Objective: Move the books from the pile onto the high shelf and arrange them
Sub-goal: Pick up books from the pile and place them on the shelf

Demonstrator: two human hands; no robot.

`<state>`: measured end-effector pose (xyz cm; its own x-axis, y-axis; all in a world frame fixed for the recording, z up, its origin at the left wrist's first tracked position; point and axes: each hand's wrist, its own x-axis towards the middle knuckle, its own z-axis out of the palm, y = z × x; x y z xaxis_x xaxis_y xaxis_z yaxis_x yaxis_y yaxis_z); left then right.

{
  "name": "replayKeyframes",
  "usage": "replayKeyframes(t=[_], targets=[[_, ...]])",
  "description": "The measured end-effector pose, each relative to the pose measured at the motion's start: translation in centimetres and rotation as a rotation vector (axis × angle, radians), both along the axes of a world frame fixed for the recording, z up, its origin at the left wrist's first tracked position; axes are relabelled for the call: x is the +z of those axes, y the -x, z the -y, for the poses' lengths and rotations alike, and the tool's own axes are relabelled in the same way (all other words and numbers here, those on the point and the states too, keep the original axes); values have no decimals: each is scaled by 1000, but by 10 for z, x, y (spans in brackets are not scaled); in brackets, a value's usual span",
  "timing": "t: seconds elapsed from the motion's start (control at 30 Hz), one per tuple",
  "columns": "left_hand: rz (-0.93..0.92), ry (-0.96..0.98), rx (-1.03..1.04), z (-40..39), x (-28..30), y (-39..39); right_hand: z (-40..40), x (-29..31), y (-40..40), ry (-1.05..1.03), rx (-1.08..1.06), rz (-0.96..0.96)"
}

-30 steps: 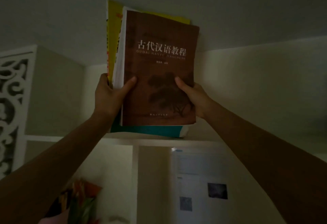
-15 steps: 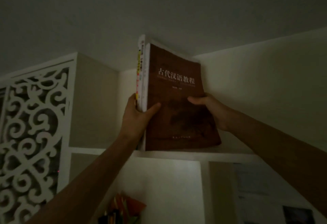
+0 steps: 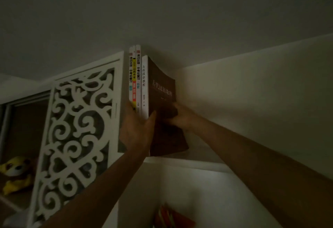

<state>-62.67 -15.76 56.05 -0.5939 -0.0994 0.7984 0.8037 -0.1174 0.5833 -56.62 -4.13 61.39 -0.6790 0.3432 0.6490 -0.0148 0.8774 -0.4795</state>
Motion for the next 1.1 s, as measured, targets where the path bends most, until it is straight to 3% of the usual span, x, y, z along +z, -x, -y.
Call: replayKeyframes(t=[0.1,0.17,0.37,0.47,0.57,0.7,0.97,1.03,1.1], targets=[[50,48,160,-3,4,30,7,-17,44,-6,69,89],[8,123,150,-2,4,47,1,-24,57,35,92,55],[-496,353,136,41,-21,84,29,-15,33,89,310,-111],[-646,542,43,58,-30,112,54,-3,32,-99,349,-161],[-640,626,99,57,-29,128,57,2,49,-272,276,-71],[-589,698,294,52,-26,141,41,0,72,-325,250,-95],[-494,757,195,50,-29,125,43,-14,58,-386,92,-73],[-475,687,187,52,-34,111,54,-24,46,-400,39,-65],[-540,474,112,56,-47,84,64,-36,21,-404,-11,-137]])
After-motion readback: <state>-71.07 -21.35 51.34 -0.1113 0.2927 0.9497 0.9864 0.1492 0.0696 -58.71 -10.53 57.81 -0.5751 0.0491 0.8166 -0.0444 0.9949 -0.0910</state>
